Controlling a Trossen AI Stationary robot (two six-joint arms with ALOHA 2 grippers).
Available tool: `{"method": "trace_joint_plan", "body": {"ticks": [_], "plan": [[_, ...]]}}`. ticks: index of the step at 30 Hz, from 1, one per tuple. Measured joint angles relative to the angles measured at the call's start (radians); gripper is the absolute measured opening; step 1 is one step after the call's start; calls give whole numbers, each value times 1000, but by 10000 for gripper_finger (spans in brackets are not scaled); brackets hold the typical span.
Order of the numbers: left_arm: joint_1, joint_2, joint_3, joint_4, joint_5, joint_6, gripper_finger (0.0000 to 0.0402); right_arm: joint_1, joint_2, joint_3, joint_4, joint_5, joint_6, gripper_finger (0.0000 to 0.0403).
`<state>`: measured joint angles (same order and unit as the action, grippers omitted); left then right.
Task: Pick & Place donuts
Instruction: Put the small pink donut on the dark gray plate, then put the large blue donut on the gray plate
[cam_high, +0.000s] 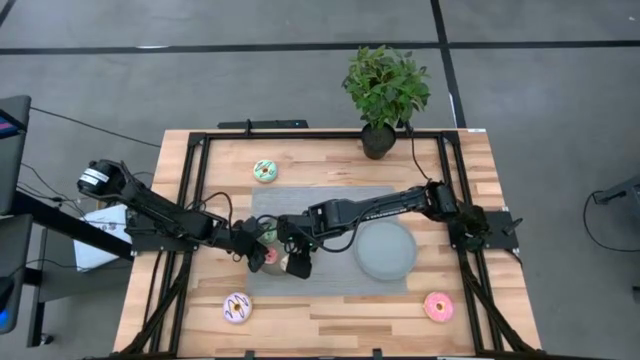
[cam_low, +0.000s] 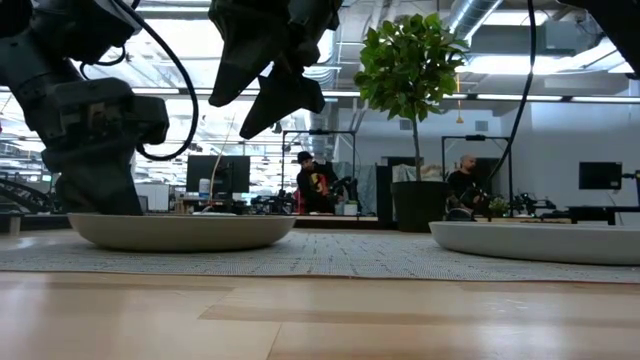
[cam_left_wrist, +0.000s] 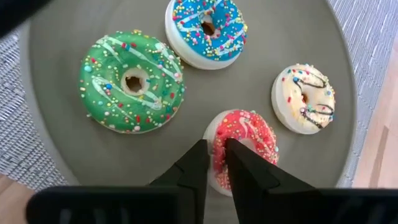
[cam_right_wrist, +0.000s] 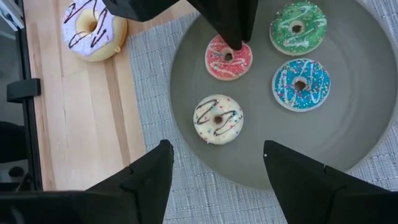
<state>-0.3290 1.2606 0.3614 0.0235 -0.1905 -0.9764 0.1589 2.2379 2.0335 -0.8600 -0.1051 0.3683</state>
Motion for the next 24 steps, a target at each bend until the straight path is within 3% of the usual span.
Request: {"method": "trace_joint_plan", "body": {"ticks": [12, 16, 24], "plan": [[6, -27, 28, 26, 48, -19, 80, 5, 0, 0, -1, 0, 0, 239], [19, -104, 49, -40, 62, -2, 80, 5, 0, 0, -17, 0, 0, 239], [83, -383, 52, -309, -31, -3, 80, 15, 0, 0, -166, 42, -8, 239]]}}
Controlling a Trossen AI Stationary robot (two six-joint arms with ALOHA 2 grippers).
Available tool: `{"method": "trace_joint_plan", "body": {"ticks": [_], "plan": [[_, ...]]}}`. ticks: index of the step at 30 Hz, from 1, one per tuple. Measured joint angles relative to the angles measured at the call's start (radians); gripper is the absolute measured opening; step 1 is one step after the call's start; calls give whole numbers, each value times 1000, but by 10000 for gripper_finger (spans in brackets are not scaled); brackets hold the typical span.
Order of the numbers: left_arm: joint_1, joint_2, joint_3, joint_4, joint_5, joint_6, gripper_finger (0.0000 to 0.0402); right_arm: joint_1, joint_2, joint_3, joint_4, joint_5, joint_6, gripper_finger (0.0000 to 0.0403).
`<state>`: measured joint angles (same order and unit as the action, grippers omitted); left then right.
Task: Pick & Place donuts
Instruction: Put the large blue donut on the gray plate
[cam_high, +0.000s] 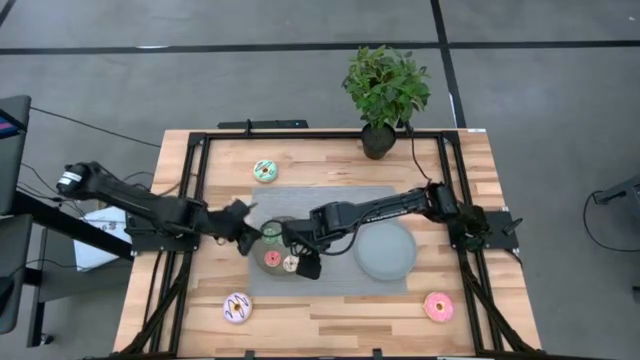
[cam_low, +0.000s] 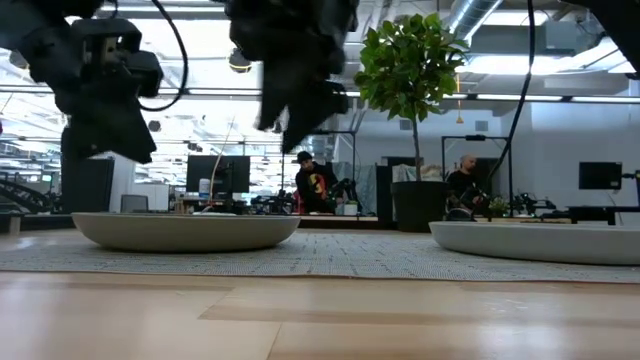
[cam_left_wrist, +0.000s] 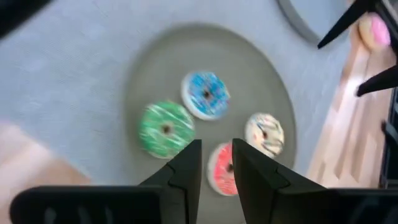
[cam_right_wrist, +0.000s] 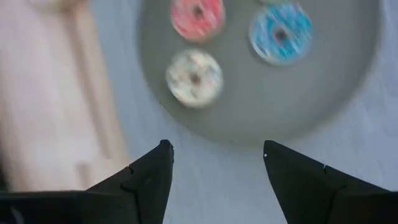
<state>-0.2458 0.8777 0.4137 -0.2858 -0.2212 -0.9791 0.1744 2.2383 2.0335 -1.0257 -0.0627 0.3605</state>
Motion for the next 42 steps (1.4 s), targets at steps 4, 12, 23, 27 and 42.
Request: {"method": "trace_joint_plan", "body": {"ticks": [4, 12, 23, 27, 42], "plan": [[21, -146, 0, -107, -81, 16, 80, 32, 0, 0, -113, 155, -43, 239], [109, -310, 0, -197, -223, 155, 80, 69, 0, 0, -207, 315, -12, 239], [430, -235, 0, -132, -90, 366, 80, 65, -121, -1, -333, 520, 59, 239], [570, -180, 0, -39, 40, 451, 80, 69, -189, -13, -384, 598, 82, 239], [901, 120, 1, 312, 403, 572, 80, 144, -699, -740, -8, 593, 298, 239]]}}
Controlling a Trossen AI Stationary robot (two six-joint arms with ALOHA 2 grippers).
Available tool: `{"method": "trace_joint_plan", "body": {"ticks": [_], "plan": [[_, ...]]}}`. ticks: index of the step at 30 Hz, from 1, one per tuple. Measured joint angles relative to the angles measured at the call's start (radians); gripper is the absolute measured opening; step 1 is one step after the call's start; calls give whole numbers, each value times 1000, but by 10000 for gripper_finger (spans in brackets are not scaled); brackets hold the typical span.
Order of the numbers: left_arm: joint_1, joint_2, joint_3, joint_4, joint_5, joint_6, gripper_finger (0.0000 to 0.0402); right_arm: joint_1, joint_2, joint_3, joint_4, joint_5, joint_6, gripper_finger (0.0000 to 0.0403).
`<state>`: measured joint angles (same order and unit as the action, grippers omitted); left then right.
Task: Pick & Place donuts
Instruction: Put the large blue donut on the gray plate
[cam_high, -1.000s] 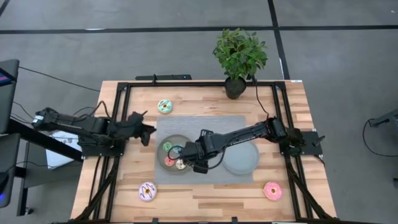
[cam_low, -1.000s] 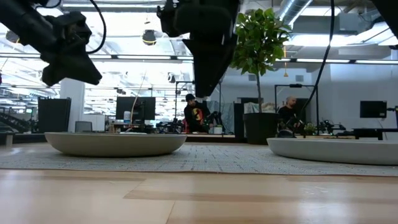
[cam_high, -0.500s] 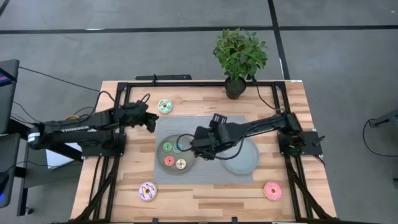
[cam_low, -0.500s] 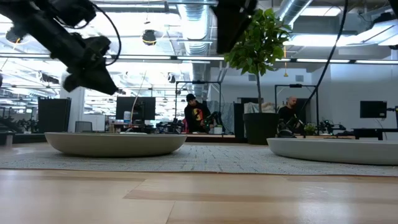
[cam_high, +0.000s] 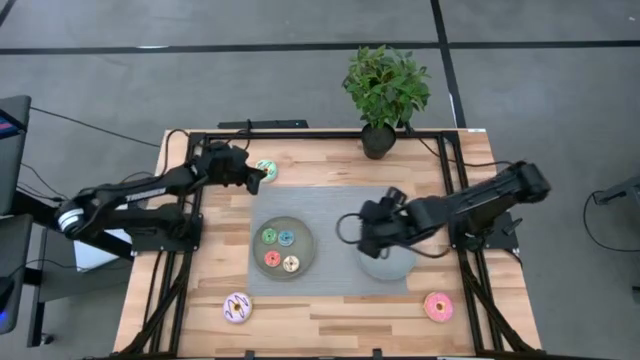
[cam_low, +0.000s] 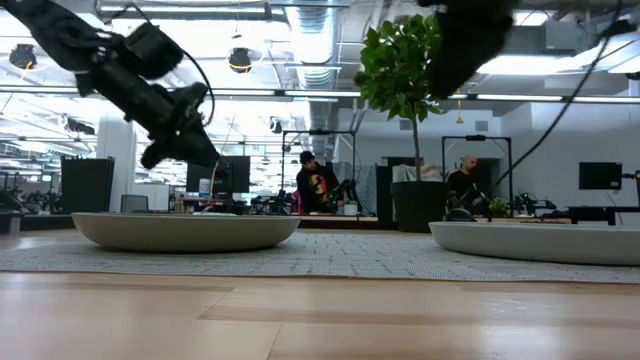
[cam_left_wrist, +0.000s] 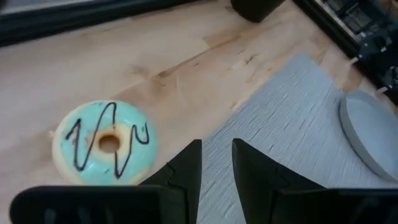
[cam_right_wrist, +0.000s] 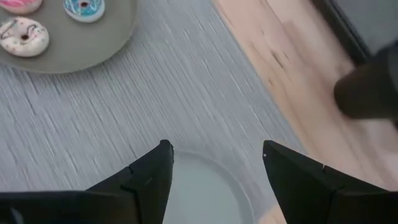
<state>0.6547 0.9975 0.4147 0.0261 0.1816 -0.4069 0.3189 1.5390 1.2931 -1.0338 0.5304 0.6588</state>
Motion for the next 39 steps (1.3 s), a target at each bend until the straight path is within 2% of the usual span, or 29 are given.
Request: {"method": "trace_joint_plan", "body": {"ticks": [3, 8, 16, 26, 32, 39], "plan": [[11, 98, 32, 13, 5, 17, 80, 17, -107, -120, 36, 0, 66, 239], [11, 267, 162, -14, 3, 57, 80, 48, -273, -289, 84, 14, 162, 239], [11, 459, 423, -343, -131, 122, 80, 106, -478, -480, 96, 109, 323, 239], [11, 475, 526, -621, -295, 119, 80, 167, -643, -634, 94, 167, 466, 239], [11, 476, 526, -670, -307, 117, 80, 174, -703, -681, 93, 202, 478, 239], [11, 476, 526, -658, -370, 110, 80, 170, -737, -683, 93, 203, 460, 239]]}}
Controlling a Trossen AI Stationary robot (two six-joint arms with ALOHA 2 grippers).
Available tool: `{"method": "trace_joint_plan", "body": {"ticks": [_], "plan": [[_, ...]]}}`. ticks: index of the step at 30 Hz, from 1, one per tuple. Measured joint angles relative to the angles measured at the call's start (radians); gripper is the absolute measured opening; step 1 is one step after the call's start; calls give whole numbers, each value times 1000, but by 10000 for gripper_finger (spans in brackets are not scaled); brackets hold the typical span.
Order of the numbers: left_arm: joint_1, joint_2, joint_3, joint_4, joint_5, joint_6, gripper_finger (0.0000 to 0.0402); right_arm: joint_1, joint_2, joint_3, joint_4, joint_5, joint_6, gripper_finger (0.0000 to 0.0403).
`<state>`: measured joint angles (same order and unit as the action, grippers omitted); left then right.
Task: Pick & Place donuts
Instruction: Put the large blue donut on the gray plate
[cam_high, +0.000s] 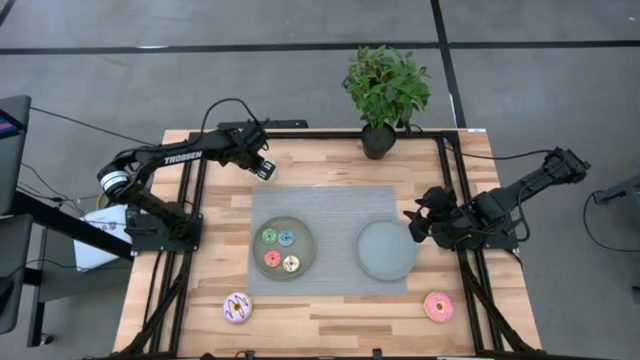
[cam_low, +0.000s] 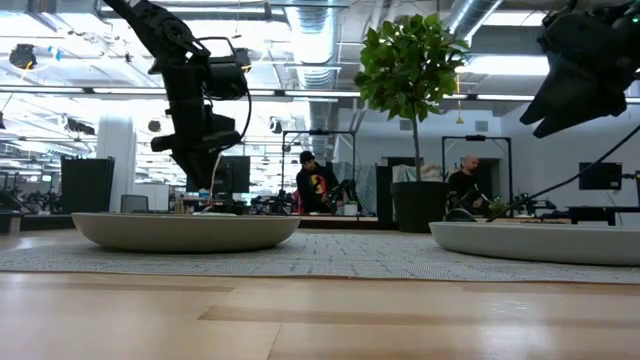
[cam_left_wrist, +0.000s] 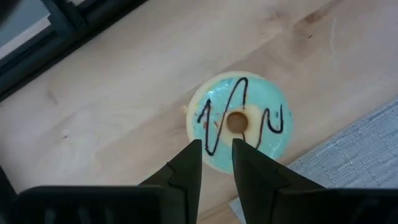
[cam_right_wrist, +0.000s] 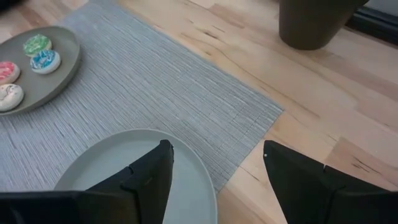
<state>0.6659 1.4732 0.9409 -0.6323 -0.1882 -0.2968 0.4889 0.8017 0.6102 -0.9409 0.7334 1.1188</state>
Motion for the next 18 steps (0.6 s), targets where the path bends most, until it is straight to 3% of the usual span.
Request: {"method": "trace_joint_plan", "body": {"ticks": [7, 13, 18], "plan": [[0, 0, 0, 4, 57, 39, 125, 0, -5, 0, -1, -1, -2, 239], [0, 1, -11, 35, 8, 27, 196, 0, -5, 0, -34, 0, -2, 239], [0, 2, -46, 92, 23, -2, 226, 11, -16, 0, -51, 53, 13, 239]]}}
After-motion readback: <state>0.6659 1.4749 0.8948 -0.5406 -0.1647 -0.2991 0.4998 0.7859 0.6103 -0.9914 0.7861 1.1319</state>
